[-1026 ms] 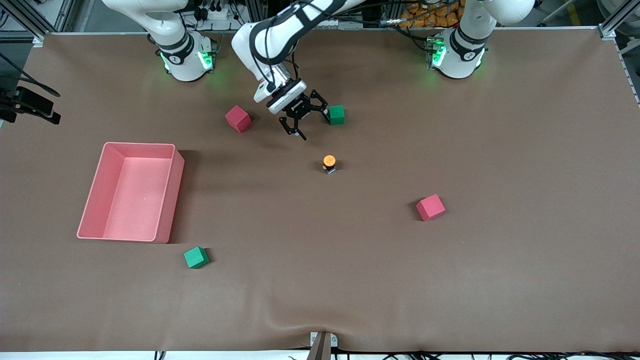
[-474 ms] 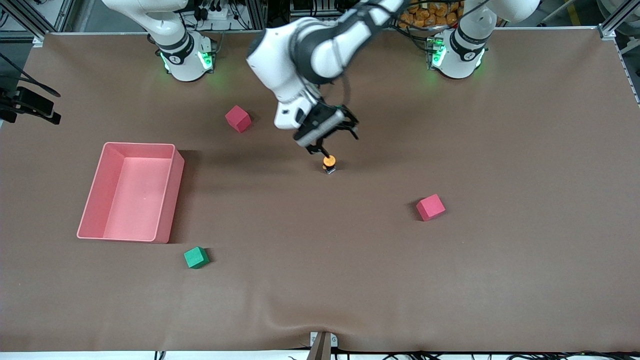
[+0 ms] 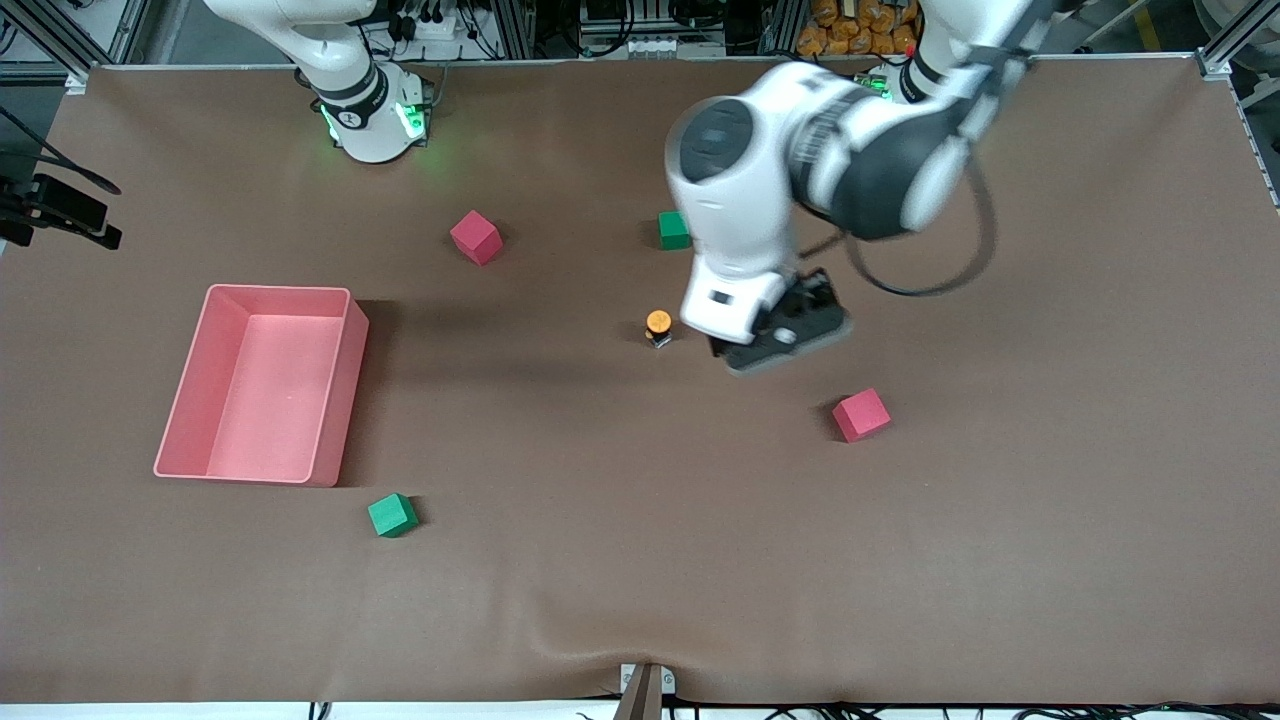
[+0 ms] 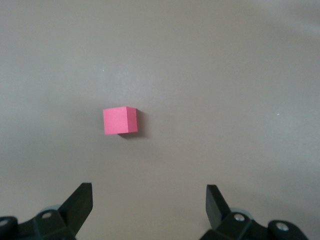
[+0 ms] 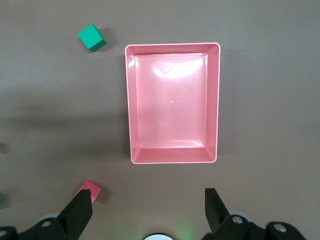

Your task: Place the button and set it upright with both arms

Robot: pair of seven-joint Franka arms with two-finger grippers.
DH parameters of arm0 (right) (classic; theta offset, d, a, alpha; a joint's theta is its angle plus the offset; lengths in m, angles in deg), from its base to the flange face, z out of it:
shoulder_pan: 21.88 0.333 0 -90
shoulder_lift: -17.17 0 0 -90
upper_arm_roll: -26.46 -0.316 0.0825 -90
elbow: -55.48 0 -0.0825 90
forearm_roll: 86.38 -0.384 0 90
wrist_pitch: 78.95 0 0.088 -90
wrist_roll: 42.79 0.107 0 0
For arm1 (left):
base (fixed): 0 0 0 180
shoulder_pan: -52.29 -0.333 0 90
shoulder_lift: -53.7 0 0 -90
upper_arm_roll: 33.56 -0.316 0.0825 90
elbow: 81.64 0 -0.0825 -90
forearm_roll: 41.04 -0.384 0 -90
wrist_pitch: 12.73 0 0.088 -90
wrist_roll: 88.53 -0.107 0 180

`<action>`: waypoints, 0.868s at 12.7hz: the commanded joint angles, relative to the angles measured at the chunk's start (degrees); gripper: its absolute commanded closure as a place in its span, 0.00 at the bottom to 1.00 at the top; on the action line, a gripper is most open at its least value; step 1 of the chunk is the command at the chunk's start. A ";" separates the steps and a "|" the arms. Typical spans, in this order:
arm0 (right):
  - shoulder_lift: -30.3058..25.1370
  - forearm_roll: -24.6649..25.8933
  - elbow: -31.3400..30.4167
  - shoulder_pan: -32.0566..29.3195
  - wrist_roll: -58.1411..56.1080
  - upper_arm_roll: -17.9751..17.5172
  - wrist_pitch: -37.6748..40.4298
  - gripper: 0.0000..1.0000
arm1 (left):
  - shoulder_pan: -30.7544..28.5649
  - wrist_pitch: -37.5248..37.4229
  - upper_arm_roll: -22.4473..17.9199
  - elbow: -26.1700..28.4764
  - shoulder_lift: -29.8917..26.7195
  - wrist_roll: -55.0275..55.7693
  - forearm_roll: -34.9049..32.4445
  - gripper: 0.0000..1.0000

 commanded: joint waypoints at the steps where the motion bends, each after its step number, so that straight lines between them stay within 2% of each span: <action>1: 0.61 -0.62 1.19 -0.12 -0.24 0.05 0.44 0.00 | -5.87 1.29 5.45 0.93 0.20 -2.98 0.95 0.00; 2: 0.61 -0.62 1.19 -0.12 -0.24 0.05 0.44 0.00 | -7.01 1.29 5.71 0.92 0.03 -4.13 1.56 0.00; 4: 0.61 -0.62 1.19 -0.12 -0.24 0.05 0.44 0.00 | -12.36 1.29 7.47 0.93 -0.32 -8.25 6.99 0.00; 6: 0.60 -0.62 1.19 -0.29 -0.24 0.05 0.44 0.00 | -13.17 0.77 5.82 0.84 -3.20 -14.56 9.99 0.00; 9: 0.61 -0.62 1.19 -0.20 -0.24 0.05 0.44 0.00 | -11.07 -5.18 -5.06 1.45 -11.90 -21.07 21.74 0.00; 11: 0.61 -0.62 1.19 -0.21 -0.24 0.05 0.44 0.00 | -10.80 -10.80 -11.57 1.63 -18.14 -28.88 25.81 0.00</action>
